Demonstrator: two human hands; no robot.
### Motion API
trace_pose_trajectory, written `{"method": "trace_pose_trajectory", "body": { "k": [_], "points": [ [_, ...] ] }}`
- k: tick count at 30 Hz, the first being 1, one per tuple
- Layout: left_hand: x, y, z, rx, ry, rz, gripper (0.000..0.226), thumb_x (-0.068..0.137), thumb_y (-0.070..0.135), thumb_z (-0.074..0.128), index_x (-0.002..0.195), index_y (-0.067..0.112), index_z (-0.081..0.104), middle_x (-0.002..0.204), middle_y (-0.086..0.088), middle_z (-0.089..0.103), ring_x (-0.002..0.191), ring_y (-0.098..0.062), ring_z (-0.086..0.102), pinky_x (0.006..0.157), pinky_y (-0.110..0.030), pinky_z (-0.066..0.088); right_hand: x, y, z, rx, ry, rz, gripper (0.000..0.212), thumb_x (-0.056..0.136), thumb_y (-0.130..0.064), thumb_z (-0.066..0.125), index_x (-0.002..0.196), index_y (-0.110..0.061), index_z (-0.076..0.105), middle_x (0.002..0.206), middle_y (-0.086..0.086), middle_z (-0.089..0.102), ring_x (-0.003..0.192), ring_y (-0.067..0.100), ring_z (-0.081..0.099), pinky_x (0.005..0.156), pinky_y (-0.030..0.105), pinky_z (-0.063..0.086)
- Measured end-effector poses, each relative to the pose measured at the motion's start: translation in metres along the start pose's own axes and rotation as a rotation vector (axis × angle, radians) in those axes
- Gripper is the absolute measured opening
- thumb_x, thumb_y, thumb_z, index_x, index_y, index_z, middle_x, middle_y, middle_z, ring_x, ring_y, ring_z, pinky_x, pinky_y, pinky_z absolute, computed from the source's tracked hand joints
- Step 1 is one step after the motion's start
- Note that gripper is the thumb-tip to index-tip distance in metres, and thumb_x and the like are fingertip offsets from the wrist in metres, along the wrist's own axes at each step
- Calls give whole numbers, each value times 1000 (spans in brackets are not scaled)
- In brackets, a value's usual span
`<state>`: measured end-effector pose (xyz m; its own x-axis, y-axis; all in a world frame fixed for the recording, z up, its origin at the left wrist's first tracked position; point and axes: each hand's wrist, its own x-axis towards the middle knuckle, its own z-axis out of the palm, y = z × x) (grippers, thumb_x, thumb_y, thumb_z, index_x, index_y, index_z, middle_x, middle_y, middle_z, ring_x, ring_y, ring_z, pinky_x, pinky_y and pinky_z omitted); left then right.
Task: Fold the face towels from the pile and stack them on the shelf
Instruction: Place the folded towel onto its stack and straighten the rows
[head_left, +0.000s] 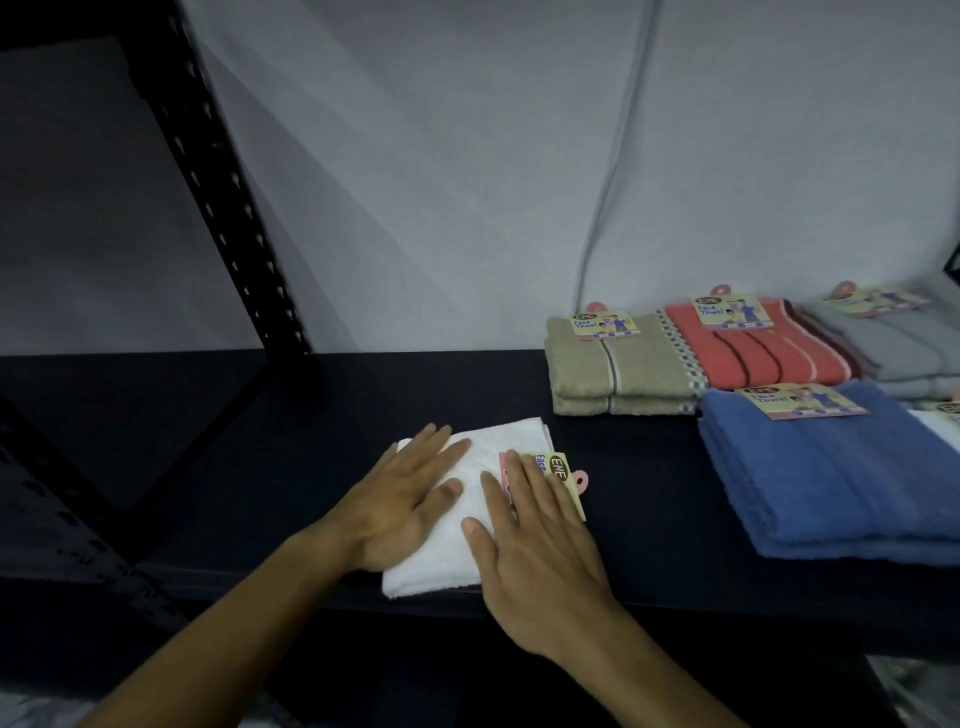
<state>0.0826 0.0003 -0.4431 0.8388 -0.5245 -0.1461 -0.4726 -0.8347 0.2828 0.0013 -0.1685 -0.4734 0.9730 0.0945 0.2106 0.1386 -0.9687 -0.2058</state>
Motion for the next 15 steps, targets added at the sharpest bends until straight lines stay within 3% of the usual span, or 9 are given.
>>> {"method": "trace_pose_trajectory", "body": {
  "k": [3,6,9,12,15],
  "points": [
    [0,-1,5,18,-1,-32,59,101,56,11,156,39,-3,162,18,-14,140,10,-24,113,-20,-18,3,7,-5,-11,-50,-22,69,102,-46,5,136,-11,54,148,15,42,138,26,40,108,38,20],
    [-7,7,8,71,-8,-137,63,100,56,7,156,32,-9,163,14,-16,144,3,-22,120,-33,-14,6,17,-15,52,-135,-173,84,84,-57,-16,155,-18,8,161,3,-11,147,14,-15,114,31,-12],
    [-23,26,11,117,17,-266,68,100,57,6,158,23,-7,165,6,-12,150,-8,-14,122,-44,-6,15,34,-28,50,-265,-315,90,74,-64,-18,154,-26,-2,159,-7,-22,139,5,-33,113,27,-20],
    [-42,45,13,236,9,-397,73,99,60,8,158,17,-2,166,-3,-2,152,-21,2,121,-49,6,34,50,-39,-79,-372,-465,69,91,-61,-1,154,-32,-1,154,-8,-29,129,4,-45,110,25,-26],
    [-58,61,13,443,-31,-407,70,99,58,6,156,17,9,161,-11,16,142,-31,30,117,-53,14,53,62,-50,-227,-391,-569,55,105,-37,26,153,-37,-1,154,-2,-32,136,13,-40,113,29,-22]
  ]
}}
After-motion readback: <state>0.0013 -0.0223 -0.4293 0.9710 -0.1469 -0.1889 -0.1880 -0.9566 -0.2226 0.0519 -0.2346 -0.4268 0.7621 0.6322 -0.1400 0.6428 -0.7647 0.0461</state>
